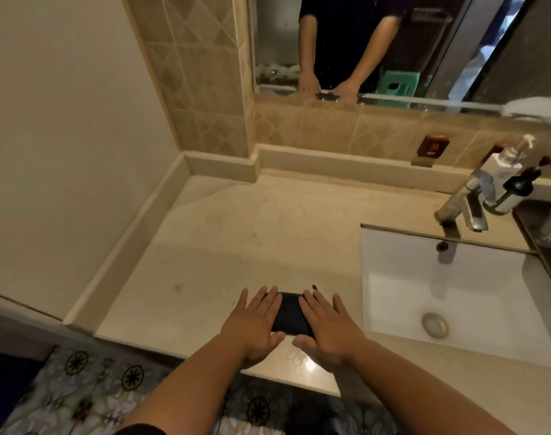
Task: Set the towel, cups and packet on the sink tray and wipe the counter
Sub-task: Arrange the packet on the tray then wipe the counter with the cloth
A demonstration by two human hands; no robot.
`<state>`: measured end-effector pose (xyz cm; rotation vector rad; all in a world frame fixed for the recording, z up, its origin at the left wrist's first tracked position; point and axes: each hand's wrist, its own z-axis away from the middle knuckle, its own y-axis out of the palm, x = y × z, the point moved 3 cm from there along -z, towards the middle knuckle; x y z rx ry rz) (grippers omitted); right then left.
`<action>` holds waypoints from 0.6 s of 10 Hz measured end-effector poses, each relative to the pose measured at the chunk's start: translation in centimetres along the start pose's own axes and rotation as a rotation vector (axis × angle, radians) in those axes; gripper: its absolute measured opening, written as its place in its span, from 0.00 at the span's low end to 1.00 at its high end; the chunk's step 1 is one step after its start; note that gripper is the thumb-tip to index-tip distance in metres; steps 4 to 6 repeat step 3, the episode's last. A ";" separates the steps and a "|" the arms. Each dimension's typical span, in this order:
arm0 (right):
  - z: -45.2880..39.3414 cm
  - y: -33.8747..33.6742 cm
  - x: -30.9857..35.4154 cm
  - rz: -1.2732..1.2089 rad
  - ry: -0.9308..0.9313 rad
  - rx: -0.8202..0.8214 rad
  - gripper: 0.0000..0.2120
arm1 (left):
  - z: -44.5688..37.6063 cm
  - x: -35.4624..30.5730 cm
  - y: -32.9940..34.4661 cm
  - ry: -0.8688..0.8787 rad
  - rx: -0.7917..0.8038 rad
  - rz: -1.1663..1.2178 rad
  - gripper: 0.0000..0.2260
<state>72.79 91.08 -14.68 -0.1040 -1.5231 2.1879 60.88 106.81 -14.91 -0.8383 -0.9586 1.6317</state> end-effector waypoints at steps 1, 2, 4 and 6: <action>-0.6 -3.2 0.1 0.045 0.005 0.116 0.44 | 0.8 0.2 -2.4 -0.040 0.075 0.031 0.37; -1.6 -6.6 0.5 0.099 0.026 0.290 0.38 | 2.7 0.7 -4.8 -0.063 0.147 0.064 0.36; -3.3 -10.7 0.8 0.049 0.091 0.474 0.35 | 4.1 2.4 -7.5 -0.153 0.208 0.135 0.37; -3.3 -10.7 0.8 0.049 0.091 0.474 0.35 | 4.1 2.4 -7.5 -0.153 0.208 0.135 0.37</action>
